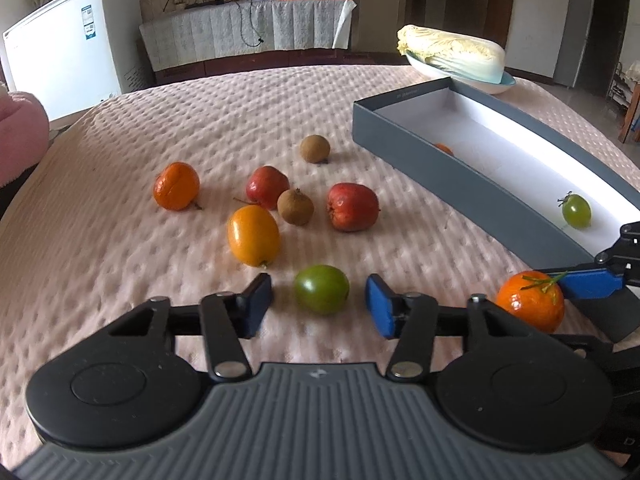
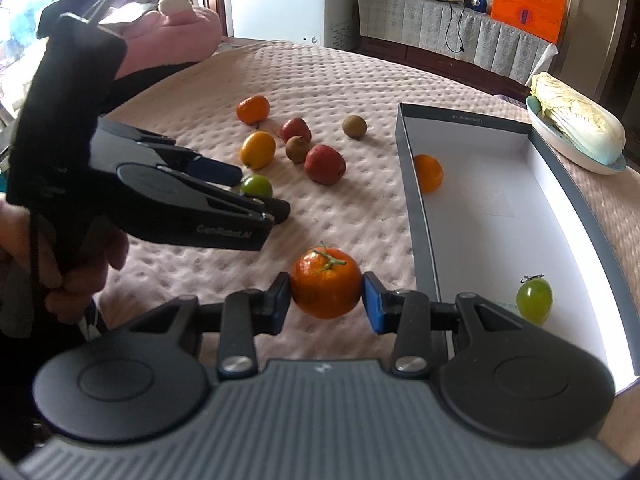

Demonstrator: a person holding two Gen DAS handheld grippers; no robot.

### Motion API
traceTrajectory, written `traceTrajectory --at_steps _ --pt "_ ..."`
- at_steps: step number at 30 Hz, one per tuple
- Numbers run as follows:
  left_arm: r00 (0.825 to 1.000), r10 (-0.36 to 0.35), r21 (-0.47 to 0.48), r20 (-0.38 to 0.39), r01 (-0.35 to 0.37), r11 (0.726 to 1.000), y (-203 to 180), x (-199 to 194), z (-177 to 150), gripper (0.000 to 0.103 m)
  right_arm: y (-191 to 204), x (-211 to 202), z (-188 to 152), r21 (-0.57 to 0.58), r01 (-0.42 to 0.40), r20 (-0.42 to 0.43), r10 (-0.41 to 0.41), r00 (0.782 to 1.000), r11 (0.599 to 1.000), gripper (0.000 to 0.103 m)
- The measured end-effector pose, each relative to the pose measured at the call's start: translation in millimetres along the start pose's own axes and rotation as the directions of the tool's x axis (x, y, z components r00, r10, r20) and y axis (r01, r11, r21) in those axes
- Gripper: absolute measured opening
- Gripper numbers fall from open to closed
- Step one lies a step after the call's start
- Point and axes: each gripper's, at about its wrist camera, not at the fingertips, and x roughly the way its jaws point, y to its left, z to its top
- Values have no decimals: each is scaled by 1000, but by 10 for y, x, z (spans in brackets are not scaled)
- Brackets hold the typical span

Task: Organize fruits
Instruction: 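Grasp a green tomato with the left gripper while the right holds the tangerine, then carry both fruits to the grey box while the left gripper releases the green tomato inside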

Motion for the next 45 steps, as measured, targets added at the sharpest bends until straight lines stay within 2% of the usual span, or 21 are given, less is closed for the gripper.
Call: traceTrajectory --at_steps 5,12,18,24,31,38,45 --pt "1000 -16 -32 4 16 999 41 -5 16 33 13 20 12 -5 -4 -4 4 1000 1000 41" --pt "999 -39 -58 1 39 998 112 -30 12 32 35 52 33 -3 5 0 -5 1000 1000 41" --pt "1000 -25 -76 5 25 997 190 -83 20 32 66 65 68 4 12 18 -12 1000 1000 41" --pt "998 41 -91 53 -37 995 360 -244 67 32 77 37 153 27 11 71 -13 997 1000 41" --pt "993 101 -119 66 -93 989 533 -390 109 32 73 17 210 44 2 95 -6 995 999 41" --pt "988 112 -111 106 -100 989 434 -455 229 32 -40 -119 233 85 5 139 -17 990 996 41" --pt "986 117 -84 117 -107 991 273 -338 346 32 -204 -270 198 125 13 170 -35 985 992 41"
